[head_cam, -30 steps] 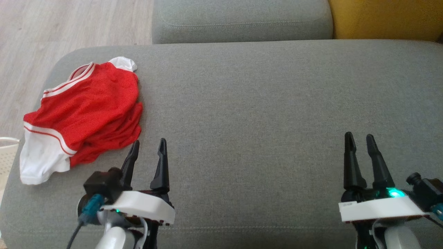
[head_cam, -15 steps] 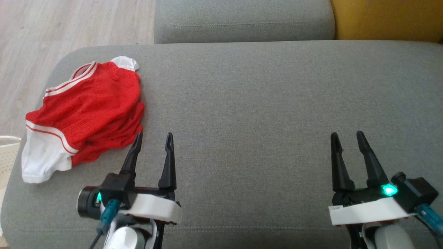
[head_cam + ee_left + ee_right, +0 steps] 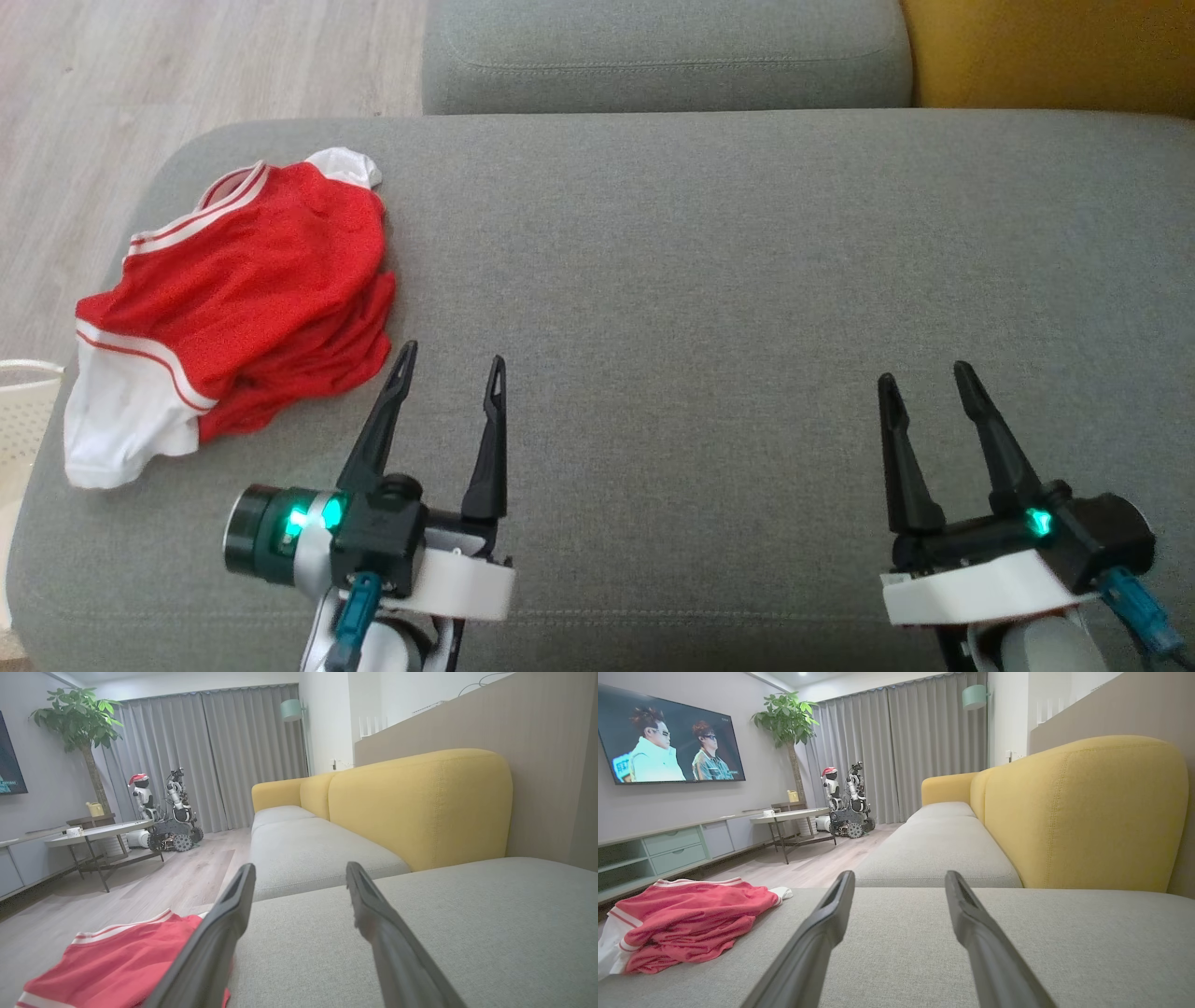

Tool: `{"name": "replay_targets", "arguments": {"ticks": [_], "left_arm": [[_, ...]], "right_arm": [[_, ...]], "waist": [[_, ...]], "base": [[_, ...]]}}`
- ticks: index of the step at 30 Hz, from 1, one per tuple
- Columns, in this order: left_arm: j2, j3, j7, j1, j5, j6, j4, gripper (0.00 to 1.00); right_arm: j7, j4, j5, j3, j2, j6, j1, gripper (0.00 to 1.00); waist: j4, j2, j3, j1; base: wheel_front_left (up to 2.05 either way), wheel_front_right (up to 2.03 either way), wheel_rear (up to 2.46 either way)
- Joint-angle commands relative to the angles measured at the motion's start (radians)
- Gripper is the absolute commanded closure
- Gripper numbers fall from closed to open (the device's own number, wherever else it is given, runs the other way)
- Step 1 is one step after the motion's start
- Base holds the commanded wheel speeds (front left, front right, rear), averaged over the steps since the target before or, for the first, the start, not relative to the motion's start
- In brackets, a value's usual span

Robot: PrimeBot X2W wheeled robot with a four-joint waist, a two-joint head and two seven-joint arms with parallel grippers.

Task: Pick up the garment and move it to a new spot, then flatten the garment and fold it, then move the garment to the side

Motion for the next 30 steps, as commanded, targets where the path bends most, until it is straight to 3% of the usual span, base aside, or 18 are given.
{"name": "replay_targets", "arguments": {"ticks": [1,22,30], "left_arm": [[0.009,0.026,-0.013,-0.059,0.027,0.009,-0.043,0.00],[-0.004,0.045,-0.013,-0.050,0.024,-0.014,-0.026,0.00],[-0.014,0.050,-0.013,-0.051,0.022,-0.020,-0.014,0.00]], "right_arm": [[-0.013,-0.040,-0.030,0.031,-0.004,0.007,-0.022,0.00],[-0.013,-0.042,-0.023,0.031,-0.003,0.007,-0.014,0.00],[-0.013,-0.054,-0.023,0.026,-0.003,0.007,-0.006,0.00]], "waist": [[0.002,0.0000,0.000,0.0000],[0.015,0.0000,-0.006,0.0000],[0.071,0.0000,-0.002,0.0000]], "base": [[0.00,0.00,0.00],[0.00,0.00,0.00],[0.00,0.00,0.00]]}}
